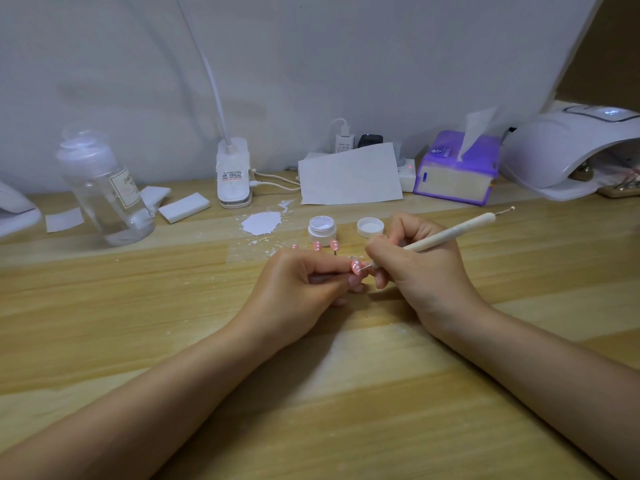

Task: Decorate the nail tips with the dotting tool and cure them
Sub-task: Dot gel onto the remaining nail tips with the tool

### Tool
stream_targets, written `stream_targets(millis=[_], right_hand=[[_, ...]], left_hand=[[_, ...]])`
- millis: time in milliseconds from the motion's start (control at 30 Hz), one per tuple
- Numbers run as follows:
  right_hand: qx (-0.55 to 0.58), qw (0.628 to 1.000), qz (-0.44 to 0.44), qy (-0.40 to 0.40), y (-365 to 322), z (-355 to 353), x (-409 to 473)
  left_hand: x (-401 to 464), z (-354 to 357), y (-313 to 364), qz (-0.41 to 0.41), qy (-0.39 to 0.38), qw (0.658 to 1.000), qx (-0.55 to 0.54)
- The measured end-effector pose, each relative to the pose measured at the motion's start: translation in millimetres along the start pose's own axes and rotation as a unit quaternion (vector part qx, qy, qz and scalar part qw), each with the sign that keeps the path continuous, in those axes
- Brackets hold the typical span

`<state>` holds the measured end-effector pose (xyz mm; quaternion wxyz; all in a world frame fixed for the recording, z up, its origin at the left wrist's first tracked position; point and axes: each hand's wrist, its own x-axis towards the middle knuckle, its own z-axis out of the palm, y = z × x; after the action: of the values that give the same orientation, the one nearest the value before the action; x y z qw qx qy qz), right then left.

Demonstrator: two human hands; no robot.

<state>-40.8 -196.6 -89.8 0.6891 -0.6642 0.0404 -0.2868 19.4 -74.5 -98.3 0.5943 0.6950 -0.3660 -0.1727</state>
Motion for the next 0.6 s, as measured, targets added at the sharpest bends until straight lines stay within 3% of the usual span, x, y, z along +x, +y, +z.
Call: stream_targets(millis=[600], right_hand=[[-0.001, 1.000, -0.004, 0.008, 1.3, 0.2, -0.6]], left_hand=[[-0.4, 0.0, 0.2, -0.007, 0.000, 1.000, 0.003]])
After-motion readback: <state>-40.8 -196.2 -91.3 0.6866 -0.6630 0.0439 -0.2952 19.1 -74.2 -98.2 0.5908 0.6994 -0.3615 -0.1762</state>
